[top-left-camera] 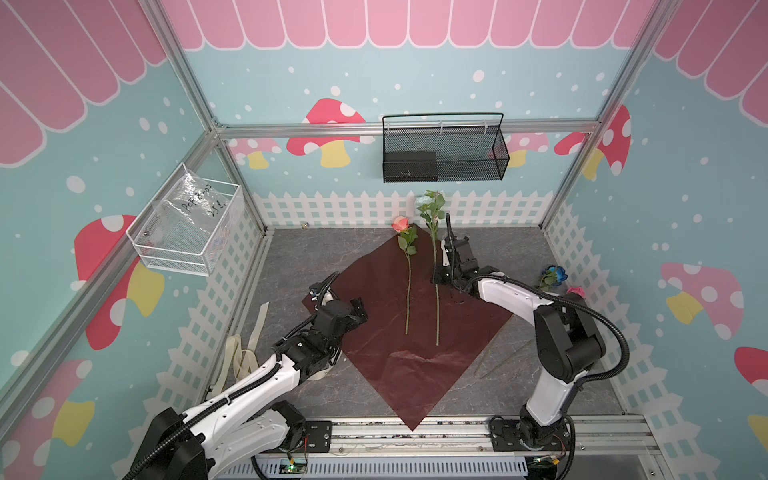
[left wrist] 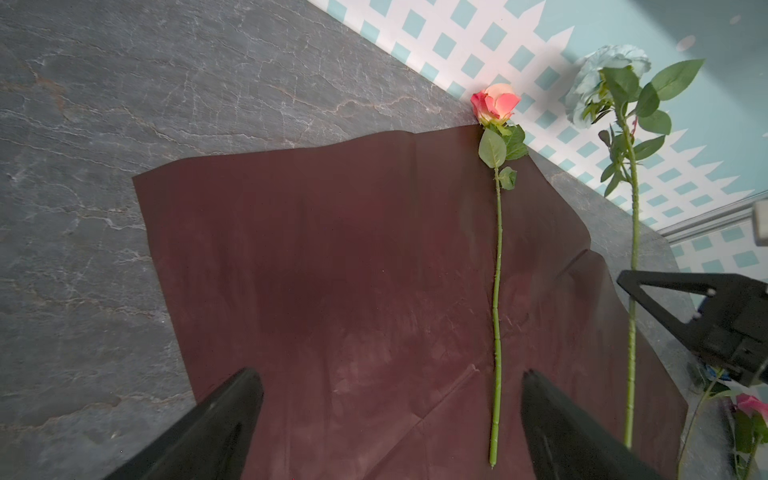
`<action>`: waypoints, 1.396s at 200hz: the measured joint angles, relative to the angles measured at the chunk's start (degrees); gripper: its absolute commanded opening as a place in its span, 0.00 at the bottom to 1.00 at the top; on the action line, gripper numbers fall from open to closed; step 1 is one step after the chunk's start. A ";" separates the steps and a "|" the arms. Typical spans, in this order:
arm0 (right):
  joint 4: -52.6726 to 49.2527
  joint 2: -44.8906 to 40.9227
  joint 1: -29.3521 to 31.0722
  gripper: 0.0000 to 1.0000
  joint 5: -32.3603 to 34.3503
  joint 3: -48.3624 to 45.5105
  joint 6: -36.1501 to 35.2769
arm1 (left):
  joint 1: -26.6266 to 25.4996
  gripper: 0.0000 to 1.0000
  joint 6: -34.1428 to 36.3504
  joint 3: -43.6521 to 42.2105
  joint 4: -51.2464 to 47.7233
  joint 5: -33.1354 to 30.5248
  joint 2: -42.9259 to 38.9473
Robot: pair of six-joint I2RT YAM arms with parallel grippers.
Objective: Tie the bouquet of fake flowers
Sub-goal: 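Carry the white flower with the right gripper and lay it beside the rose, then move the right gripper to the blue rose stem and grasp it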
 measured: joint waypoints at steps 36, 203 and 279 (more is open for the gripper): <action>-0.02 6.78 2.34 0.00 0.81 6.38 1.79 | 0.02 1.00 0.02 -0.04 -0.07 0.02 -0.20; -3.21 18.32 3.04 0.35 -1.62 14.58 2.93 | 0.76 1.00 0.00 -0.35 -0.37 0.07 -1.01; -7.02 -1.14 2.47 0.38 3.26 4.61 0.44 | 0.76 0.99 0.00 -0.83 -0.31 0.48 -1.84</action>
